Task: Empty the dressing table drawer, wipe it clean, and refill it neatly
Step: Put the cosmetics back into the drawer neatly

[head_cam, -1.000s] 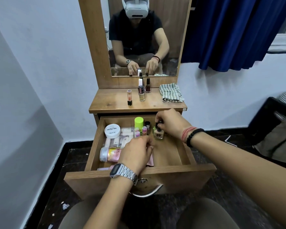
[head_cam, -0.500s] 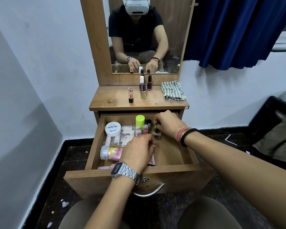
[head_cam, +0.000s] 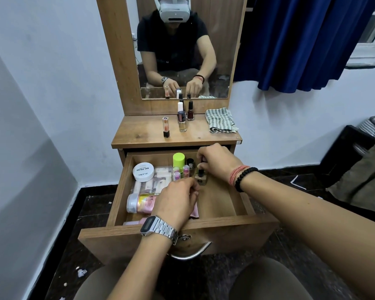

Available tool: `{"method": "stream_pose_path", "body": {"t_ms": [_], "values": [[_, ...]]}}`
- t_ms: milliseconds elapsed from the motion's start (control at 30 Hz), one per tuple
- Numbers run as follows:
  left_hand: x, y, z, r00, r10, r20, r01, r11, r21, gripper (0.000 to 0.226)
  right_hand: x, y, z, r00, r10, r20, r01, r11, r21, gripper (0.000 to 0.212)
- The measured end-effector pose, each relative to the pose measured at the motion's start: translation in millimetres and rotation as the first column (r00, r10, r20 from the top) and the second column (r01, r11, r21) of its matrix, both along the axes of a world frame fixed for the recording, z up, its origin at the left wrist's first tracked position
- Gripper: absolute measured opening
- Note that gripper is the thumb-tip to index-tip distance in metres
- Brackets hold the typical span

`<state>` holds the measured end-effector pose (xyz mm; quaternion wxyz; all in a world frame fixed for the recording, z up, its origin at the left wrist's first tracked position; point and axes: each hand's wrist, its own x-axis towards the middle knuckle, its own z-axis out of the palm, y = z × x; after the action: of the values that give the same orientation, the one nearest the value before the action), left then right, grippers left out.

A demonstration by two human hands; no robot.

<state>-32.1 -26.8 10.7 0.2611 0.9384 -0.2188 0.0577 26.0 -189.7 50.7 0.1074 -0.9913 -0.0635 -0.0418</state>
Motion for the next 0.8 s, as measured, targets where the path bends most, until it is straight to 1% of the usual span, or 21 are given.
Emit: {"method": "stream_pose_path", "body": {"t_ms": [133, 300, 433, 467, 533, 600, 667, 733, 800], "values": [[1.4, 0.0, -1.7, 1.0, 0.0, 0.024, 0.0, 1.0, -0.012, 0.008, -4.1, -3.8, 20.3, 0.992, 0.042, 0.118, -0.045, 0.999, 0.024, 0.02], [2.4, 0.7, -3.1, 1.0, -0.014, 0.006, 0.014, 1.0, -0.018, 0.011, -6.3, -1.7, 47.6, 0.963, 0.048, 0.267, -0.073, 0.994, 0.082, 0.022], [1.7, 0.1, -1.8, 1.0, -0.019, -0.01, 0.019, 0.999, -0.027, 0.011, 6.9, 1.8, 70.0, 0.943, 0.034, 0.331, -0.104, 0.975, 0.198, 0.023], [1.3, 0.0, -1.5, 1.0, -0.019, -0.011, 0.019, 0.999, -0.031, 0.011, 13.5, 2.7, 75.4, 0.935, 0.018, 0.354, -0.098, 0.973, 0.208, 0.026], [0.2, 0.2, -0.8, 1.0, -0.014, -0.011, 0.013, 0.999, -0.036, 0.011, 31.5, 4.4, 85.4, 0.922, -0.006, 0.386, -0.067, 0.982, 0.176, 0.034], [-1.3, 0.9, -1.0, 1.0, 0.003, -0.003, -0.003, 0.999, -0.037, 0.01, 53.4, 5.6, 93.8, 0.926, -0.021, 0.378, -0.029, 0.992, 0.126, 0.042], [-2.7, 1.0, -1.0, 1.0, 0.018, 0.0, -0.018, 0.999, -0.04, 0.01, 73.7, 7.5, 99.1, 0.944, -0.018, 0.33, -0.012, 0.996, 0.091, 0.042], [-2.6, -0.1, -1.5, 1.0, 0.023, -0.009, -0.023, 0.999, -0.043, 0.011, 88.8, 10.0, 100.7, 0.966, 0.02, 0.256, -0.04, 0.997, 0.073, 0.041], [-1.8, -0.2, -1.5, 1.0, 0.021, -0.019, -0.022, 0.999, -0.035, 0.012, 101.4, 15.0, 99.1, 0.982, 0.07, 0.177, -0.073, 0.997, 0.006, 0.038]]}}
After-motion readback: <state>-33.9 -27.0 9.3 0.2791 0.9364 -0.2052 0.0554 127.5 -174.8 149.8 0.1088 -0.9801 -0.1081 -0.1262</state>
